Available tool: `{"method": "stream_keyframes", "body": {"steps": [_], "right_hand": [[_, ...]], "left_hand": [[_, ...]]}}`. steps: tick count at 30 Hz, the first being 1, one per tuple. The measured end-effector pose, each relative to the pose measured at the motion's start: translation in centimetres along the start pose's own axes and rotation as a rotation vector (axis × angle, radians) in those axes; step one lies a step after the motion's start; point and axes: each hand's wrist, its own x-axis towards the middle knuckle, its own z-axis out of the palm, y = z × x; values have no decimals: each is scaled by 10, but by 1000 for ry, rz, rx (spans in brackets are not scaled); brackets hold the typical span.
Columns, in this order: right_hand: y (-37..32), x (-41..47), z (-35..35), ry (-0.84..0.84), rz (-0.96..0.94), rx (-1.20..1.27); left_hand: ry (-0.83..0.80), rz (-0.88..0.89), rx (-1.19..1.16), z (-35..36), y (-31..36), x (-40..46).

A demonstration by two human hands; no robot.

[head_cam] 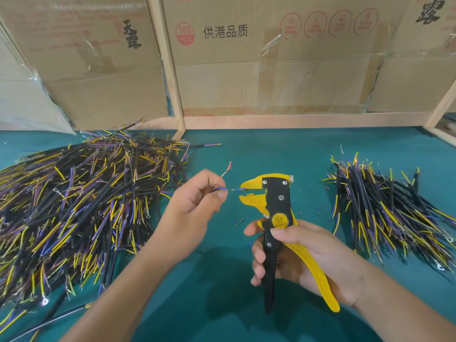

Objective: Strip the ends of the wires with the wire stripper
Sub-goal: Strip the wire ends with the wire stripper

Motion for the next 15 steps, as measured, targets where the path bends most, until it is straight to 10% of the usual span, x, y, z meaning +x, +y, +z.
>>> {"method": "stream_keyframes", "body": {"steps": [15], "right_hand": [[7,-3,9,-115,-24,3]], "left_hand": [[-98,12,19,7,2,-4]]}}
